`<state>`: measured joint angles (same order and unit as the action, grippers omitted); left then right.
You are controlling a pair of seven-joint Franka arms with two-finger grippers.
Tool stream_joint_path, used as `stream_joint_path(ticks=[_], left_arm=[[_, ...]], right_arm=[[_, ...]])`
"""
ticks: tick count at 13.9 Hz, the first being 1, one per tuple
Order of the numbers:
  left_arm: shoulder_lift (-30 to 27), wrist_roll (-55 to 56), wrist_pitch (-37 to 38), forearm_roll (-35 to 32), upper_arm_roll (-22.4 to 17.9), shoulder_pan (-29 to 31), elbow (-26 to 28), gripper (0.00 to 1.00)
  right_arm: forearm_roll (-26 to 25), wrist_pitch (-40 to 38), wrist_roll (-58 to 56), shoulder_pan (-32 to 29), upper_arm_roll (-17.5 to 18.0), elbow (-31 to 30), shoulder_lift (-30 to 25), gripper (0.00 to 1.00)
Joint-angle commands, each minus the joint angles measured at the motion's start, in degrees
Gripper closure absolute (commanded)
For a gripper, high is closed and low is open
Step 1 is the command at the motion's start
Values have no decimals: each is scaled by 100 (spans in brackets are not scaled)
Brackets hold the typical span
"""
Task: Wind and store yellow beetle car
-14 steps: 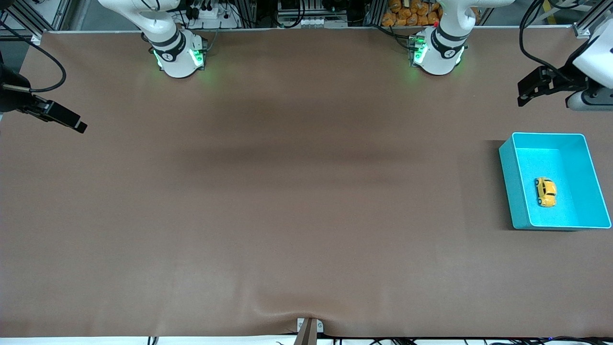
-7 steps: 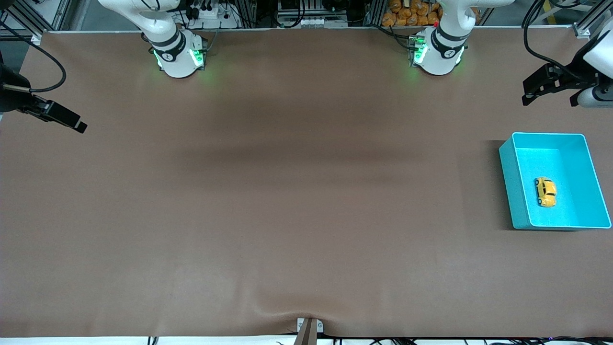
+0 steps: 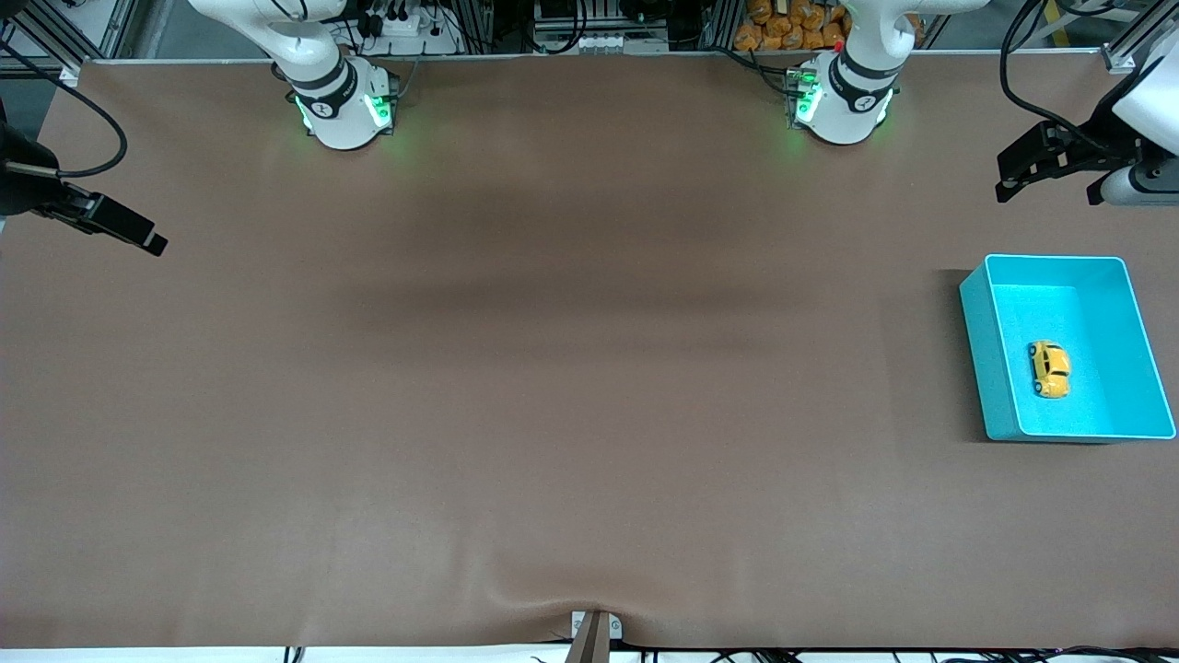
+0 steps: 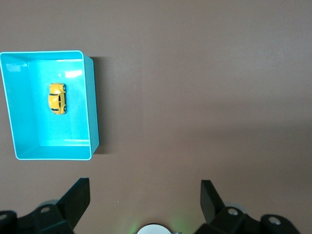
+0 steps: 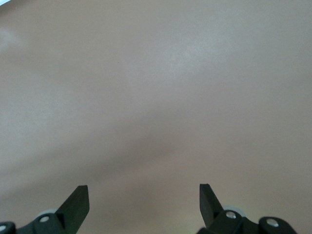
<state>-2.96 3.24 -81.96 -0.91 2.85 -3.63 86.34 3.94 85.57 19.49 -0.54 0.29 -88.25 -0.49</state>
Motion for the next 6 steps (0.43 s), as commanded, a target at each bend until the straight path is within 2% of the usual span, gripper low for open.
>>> stream_joint_path(ticks=[1,6], left_arm=[[-109,71,-39,99,76,38,50,0],[-108,63,-39,99,76,64,41,0]], right_arm=[[-77,48,20,10,6,-78,-83,0],[-77,48,20,1,6,-70,-83,0]])
